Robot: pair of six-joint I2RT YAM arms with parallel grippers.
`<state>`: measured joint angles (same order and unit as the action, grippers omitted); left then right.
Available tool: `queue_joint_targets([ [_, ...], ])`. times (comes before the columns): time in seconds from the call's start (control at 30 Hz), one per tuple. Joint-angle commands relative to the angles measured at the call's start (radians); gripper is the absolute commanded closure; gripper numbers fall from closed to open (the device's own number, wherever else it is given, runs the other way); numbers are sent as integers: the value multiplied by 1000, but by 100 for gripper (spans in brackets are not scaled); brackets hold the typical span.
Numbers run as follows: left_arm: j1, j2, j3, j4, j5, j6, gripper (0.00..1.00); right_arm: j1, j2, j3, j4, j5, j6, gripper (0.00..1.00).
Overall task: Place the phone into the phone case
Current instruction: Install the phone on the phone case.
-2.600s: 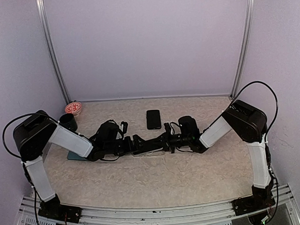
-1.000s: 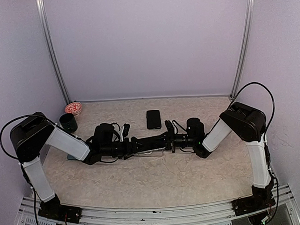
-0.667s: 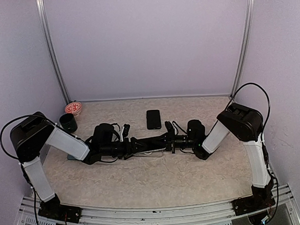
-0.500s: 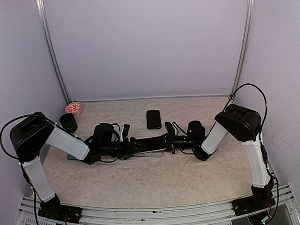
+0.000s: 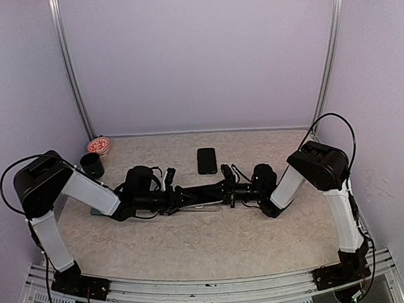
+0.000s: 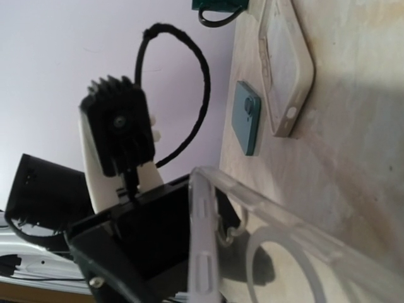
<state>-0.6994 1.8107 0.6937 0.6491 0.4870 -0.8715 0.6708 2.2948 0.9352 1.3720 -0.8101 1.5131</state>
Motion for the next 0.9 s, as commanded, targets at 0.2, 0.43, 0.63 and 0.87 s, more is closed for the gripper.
queue_joint_targets([
  [0.2, -9, -22, 26, 145, 80, 15, 58, 21, 19, 9, -54, -41, -40, 100],
  [0.43, -9, -26, 15, 160, 87, 13, 63, 20, -8, 1, -93, -40, -81, 97],
  [0.63, -9, -31, 1, 186, 96, 5, 68, 22, -28, -2, -152, -38, -125, 92],
  [0.87, -9, -31, -2, 201, 105, -2, 71, 22, -59, -5, -221, -31, -172, 86],
])
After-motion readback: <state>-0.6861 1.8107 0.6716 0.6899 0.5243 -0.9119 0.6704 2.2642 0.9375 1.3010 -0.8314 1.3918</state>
